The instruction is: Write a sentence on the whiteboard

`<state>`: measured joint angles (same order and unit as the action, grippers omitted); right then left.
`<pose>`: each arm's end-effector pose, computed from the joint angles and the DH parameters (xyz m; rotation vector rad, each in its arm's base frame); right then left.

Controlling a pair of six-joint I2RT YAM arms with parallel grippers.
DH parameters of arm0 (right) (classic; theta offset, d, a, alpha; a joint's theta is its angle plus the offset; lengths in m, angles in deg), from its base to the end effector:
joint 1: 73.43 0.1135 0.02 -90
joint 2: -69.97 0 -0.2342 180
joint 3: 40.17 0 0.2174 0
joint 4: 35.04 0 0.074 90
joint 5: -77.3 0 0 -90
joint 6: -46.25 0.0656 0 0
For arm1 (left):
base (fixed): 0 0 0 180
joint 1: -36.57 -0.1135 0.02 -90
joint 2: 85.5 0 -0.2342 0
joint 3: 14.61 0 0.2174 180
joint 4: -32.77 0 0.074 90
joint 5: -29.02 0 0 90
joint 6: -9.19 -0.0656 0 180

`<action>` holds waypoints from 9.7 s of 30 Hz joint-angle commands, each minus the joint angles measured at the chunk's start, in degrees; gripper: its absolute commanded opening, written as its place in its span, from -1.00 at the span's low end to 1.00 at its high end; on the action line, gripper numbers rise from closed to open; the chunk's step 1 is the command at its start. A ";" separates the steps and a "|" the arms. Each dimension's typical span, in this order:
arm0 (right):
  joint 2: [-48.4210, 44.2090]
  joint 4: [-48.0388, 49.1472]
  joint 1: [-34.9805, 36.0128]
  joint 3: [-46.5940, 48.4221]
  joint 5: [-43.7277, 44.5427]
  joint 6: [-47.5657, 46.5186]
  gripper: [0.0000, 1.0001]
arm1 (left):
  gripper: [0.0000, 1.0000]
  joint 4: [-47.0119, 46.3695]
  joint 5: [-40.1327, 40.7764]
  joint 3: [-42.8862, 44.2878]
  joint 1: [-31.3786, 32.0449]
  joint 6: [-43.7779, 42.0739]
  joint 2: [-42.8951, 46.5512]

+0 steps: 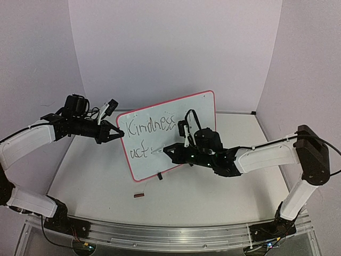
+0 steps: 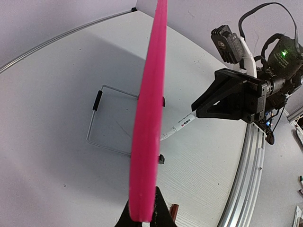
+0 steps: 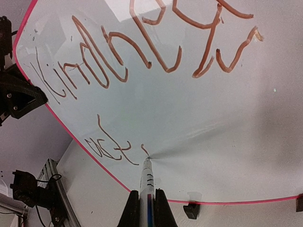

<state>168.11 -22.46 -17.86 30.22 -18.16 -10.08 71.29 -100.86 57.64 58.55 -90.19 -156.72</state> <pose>0.2097 0.3170 0.2077 -0.4520 1.9516 1.1436 0.2259 -0.1366 0.2635 0.9528 1.9688 -0.8929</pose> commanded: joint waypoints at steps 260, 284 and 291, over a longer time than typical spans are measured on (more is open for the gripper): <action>-4.97 1.38 -3.84 -6.90 6.32 3.01 -1.00 | -1.00 3.79 2.70 -0.12 1.41 -2.26 -1.99; -12.85 -1.24 -3.88 -8.46 8.24 -0.22 -1.00 | -1.00 3.83 3.49 -0.21 1.60 -2.44 -1.48; -19.70 -4.14 -8.10 -10.94 2.86 -2.05 -1.00 | -1.00 3.88 3.40 -0.22 1.58 -2.37 -1.40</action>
<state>151.83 -25.64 -22.62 21.13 -11.82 -10.52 70.81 -100.63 57.66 59.14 -89.95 -156.83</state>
